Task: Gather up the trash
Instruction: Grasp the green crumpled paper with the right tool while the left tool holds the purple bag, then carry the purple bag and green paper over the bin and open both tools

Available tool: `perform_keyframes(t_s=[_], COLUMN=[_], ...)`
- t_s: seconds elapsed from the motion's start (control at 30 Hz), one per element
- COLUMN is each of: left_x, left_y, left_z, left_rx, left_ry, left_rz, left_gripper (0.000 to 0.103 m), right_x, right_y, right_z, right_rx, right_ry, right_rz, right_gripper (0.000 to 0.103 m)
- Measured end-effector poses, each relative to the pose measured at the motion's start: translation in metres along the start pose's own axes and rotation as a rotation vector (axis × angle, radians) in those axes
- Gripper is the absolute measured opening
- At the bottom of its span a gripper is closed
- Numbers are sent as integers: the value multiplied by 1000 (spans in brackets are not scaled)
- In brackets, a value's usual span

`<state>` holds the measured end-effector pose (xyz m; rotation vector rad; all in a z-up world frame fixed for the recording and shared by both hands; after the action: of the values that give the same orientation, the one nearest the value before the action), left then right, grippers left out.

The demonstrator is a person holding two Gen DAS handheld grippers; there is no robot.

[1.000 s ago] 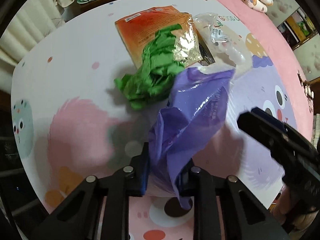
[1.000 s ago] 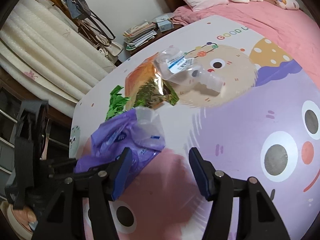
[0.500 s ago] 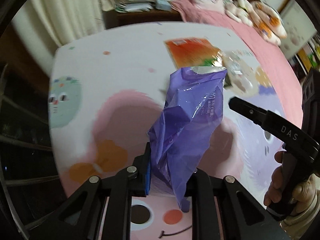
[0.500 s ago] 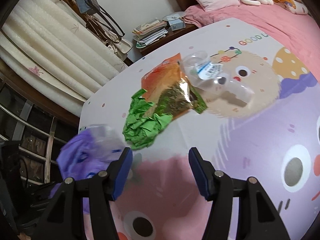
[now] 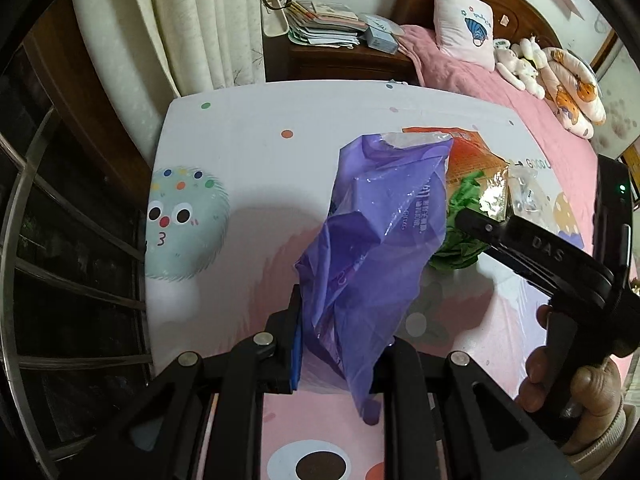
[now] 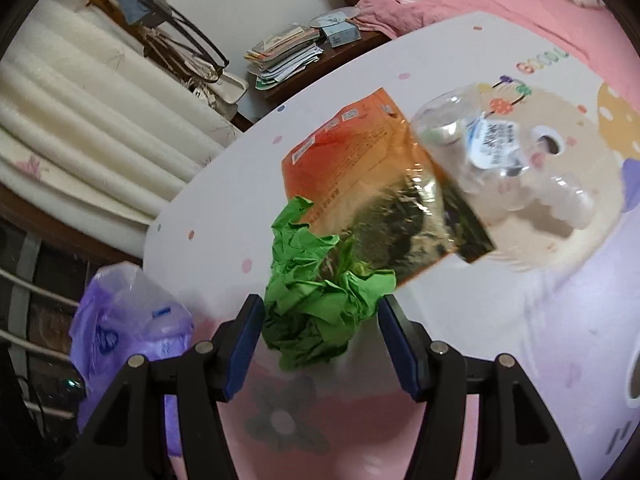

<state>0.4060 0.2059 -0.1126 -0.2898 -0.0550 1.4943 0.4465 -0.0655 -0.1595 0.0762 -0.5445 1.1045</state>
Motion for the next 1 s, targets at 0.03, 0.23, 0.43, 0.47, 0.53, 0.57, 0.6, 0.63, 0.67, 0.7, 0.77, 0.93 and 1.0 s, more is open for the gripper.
perform_keyframes(t_s=[0.03,0.23,0.43,0.47,0.53,0.57,0.6,0.63,0.67,0.7,0.77,0.93,1.0], left_x=[0,0,-4,-7,-13,-15,-18,-22,-26,-32,-41,-71,-82], left_y=[0,9,20,24,31,35,38,42,48,55,68,109,124], left_z=[-1,-3,1,2,6,7,8,11,13,15,20,35,41], left_rx=[1,4,12,12,12,11,11,12,11,13,14,15,13], left_ry=[3,8,21,24,29,30,31,33,36,38,39,42,44], left_rz=[0,3,8,8,0,-4,-8,-10,-12,-16,-23,-29,-29], left_gripper=[15,15,15,15,15,15,15,15,15,15,15,15,15], right_x=[0,11,10,9,5,4,2,-1,-3,-6,-11,-32,-42], right_y=[-1,5,22,26,35,40,45,50,55,60,71,103,116], right_z=[-2,-3,8,11,18,21,25,29,34,39,52,92,107], right_rx=[6,19,43,45,52,53,54,57,59,59,54,50,53], right_ry=[-7,-45,-47,-48,-49,-47,-46,-47,-50,-52,-41,-44,-43], right_rz=[-3,45,87,90,100,106,110,112,113,117,131,161,175], right_gripper=[59,36,33,33,33,33,33,33,33,33,33,33,33])
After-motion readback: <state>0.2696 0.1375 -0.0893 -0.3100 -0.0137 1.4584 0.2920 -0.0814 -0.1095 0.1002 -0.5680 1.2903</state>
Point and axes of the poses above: each gripper's, at about its wrist camera, not at the fingertips, and z roughly against the way its jaws point, x to its left, y to its underside, the point moved 2 cm from there along -z, roughly the way its jaws point, and after that the axes turned 9 degrees about x, right-handed, at the moved point
